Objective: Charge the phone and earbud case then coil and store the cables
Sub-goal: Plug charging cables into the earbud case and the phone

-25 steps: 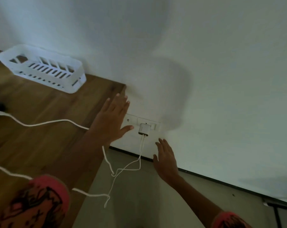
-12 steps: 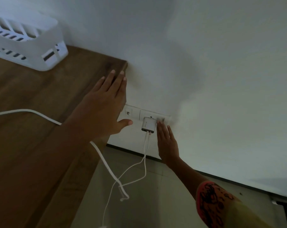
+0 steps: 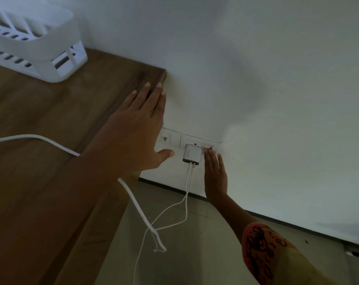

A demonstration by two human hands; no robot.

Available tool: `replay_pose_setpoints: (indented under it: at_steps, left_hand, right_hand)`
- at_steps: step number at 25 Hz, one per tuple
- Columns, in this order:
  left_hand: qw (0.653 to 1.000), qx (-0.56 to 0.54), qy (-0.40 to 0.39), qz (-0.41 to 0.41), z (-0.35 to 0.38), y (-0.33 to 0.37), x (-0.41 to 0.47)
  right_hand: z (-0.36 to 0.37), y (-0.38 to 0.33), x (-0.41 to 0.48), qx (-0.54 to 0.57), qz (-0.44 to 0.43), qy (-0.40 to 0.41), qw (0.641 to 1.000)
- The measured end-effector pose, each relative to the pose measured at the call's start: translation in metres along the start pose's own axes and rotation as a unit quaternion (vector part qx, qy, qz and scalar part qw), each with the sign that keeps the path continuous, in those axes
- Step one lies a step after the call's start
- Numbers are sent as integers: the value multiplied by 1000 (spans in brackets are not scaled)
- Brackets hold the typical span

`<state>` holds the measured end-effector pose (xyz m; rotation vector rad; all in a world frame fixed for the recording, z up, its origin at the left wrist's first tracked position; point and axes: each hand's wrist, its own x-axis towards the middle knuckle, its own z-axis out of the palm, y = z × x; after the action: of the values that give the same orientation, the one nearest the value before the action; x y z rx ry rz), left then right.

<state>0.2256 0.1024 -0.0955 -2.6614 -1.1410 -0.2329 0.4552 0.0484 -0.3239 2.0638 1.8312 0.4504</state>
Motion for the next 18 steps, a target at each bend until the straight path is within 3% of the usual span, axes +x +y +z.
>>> replay_pose_setpoints:
  at_steps: [7,12,16,18]
  left_hand:
    - [1000,2,-2,-2,0,0,0]
    - [1000,-25,-2,-8,-4,1,0]
    - [999,-39,0,-15,-7,3,0]
    - [998,-52,-2,-26,-11,5,-1]
  right_hand:
    - [0,-9,3,50,47,15,998]
    - [3,-4,-3,41,6,11,999]
    - [-9,-1,-10,94,-19,9,995]
    - [-20,8,-16,99,-32,39,994]
